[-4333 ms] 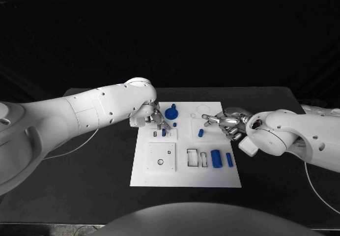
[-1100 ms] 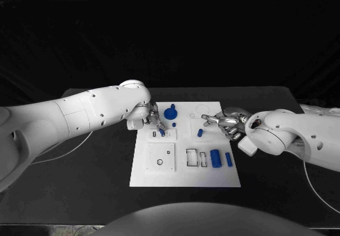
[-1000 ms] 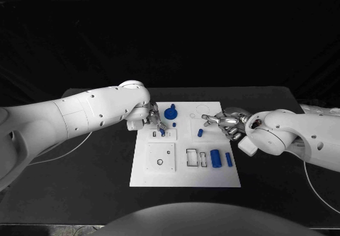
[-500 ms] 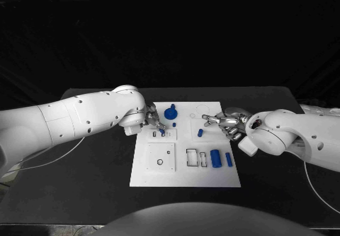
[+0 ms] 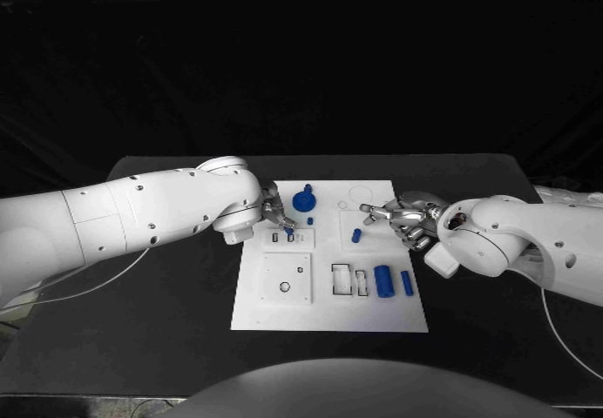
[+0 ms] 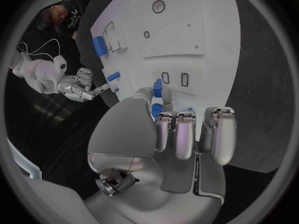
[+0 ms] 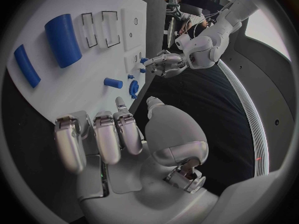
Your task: Assemble the parts on the task board
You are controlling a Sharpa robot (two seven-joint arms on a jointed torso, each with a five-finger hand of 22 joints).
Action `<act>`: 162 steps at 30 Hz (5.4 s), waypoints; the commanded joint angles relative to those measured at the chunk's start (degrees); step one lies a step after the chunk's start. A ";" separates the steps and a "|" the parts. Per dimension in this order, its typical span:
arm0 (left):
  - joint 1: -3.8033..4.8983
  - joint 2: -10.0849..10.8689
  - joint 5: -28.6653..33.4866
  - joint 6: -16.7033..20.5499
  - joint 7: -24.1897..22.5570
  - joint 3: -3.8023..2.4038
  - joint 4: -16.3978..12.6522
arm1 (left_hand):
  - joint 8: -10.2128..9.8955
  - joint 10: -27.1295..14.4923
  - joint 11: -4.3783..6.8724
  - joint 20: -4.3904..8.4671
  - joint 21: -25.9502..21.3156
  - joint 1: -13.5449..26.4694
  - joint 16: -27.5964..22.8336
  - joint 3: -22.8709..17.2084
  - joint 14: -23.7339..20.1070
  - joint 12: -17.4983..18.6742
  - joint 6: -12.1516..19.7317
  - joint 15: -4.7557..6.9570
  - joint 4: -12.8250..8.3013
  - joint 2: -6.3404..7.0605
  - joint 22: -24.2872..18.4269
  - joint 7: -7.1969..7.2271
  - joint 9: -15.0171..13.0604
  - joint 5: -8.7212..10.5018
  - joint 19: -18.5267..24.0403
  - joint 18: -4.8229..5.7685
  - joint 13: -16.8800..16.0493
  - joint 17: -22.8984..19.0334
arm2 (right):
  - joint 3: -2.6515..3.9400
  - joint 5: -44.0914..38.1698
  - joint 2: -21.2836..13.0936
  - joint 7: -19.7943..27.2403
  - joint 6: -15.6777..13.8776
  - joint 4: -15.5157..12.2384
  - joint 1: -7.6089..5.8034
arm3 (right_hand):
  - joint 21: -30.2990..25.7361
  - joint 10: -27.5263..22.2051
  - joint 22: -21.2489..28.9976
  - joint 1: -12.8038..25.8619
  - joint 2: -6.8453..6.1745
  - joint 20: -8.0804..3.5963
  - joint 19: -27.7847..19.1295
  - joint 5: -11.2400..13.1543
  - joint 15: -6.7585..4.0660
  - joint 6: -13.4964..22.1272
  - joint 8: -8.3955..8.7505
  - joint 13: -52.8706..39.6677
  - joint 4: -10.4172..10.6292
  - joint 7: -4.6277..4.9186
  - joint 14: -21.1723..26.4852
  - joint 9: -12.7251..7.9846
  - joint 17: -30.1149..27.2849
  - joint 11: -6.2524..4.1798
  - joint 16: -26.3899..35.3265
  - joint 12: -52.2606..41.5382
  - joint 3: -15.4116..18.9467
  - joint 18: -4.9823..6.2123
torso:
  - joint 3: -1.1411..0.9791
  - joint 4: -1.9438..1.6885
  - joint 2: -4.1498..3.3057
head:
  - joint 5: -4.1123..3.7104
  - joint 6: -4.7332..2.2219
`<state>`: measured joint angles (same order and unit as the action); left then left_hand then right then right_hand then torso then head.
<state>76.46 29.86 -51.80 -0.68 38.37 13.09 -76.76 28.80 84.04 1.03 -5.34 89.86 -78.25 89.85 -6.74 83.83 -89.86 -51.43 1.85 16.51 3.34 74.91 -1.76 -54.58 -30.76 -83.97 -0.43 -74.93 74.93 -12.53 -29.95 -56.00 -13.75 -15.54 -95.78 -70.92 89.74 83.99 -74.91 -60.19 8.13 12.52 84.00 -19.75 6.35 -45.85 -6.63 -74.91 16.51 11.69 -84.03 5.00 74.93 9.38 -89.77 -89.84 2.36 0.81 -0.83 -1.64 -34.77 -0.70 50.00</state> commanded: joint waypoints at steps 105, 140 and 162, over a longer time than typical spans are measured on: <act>-1.13 -0.77 -3.71 0.84 0.67 0.52 -0.95 | 0.03 5.96 0.51 0.43 0.14 -0.10 0.15 -1.19 6.17 -0.14 -1.10 0.30 0.12 -0.26 15.09 0.22 0.07 -0.45 -6.03 0.43 -15.07 15.07 | 0.00 -0.09 0.27 0.44 0.89 0.11 0.28 | 0.26 6.01 -15.09 -0.56 0.19 0.20 6.00 -0.53 0.24 0.36 -0.27 -15.09 0.00 1.90 -5.97 0.08 15.07 0.32 -0.23 -0.16 0.38 -0.81 | 0.02 0.04 -0.07 | 0.87 0.00; -1.12 -0.68 -3.87 1.72 0.25 0.52 -0.44 | 0.06 5.96 0.55 0.43 0.14 -0.30 0.15 -1.47 6.17 -0.14 -1.21 0.32 0.07 -0.31 15.09 0.27 0.06 -0.45 -6.03 0.43 -15.07 15.07 | 0.00 -0.07 0.31 0.40 0.88 0.12 0.31 | 0.26 6.01 -15.09 -0.67 0.23 0.22 6.00 -0.60 0.25 0.41 -0.29 -15.09 0.01 1.91 -5.97 0.08 15.07 0.33 -0.23 -0.16 0.44 -0.81 | 0.00 0.08 -0.05 | 0.82 0.00; -1.13 -1.05 -3.87 0.16 0.05 0.52 0.10 | -0.06 5.96 0.55 0.44 0.14 -0.31 0.15 -1.57 6.17 -0.14 -1.04 0.32 0.12 -0.22 15.09 0.23 0.09 -0.41 -6.03 0.43 -15.07 15.07 | 0.00 -0.02 0.41 0.51 0.81 0.14 0.31 | 0.26 6.01 -15.09 -0.67 0.23 0.22 6.00 -0.60 0.25 0.41 -0.29 -15.09 0.01 1.91 -5.97 0.08 15.07 0.33 -0.23 -0.16 0.44 -0.81 | 0.00 0.03 -0.03 | 0.78 0.00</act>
<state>75.34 28.92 -55.77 0.64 39.07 13.63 -76.62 28.72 83.83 1.23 -5.34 89.86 -78.17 89.85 -7.91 83.83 -89.86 -52.13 1.85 16.60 3.39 74.90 -2.44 -54.42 -30.88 -83.97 -0.43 -74.91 74.91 -12.52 -29.88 -55.61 -13.65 -15.48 -95.61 -70.66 89.74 83.99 -74.93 -60.42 8.36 12.51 84.00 -20.09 6.34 -45.85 -6.63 -74.90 16.51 11.69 -84.03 5.00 74.91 9.38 -89.77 -89.84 2.36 0.81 -0.83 -1.59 -34.80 0.13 50.00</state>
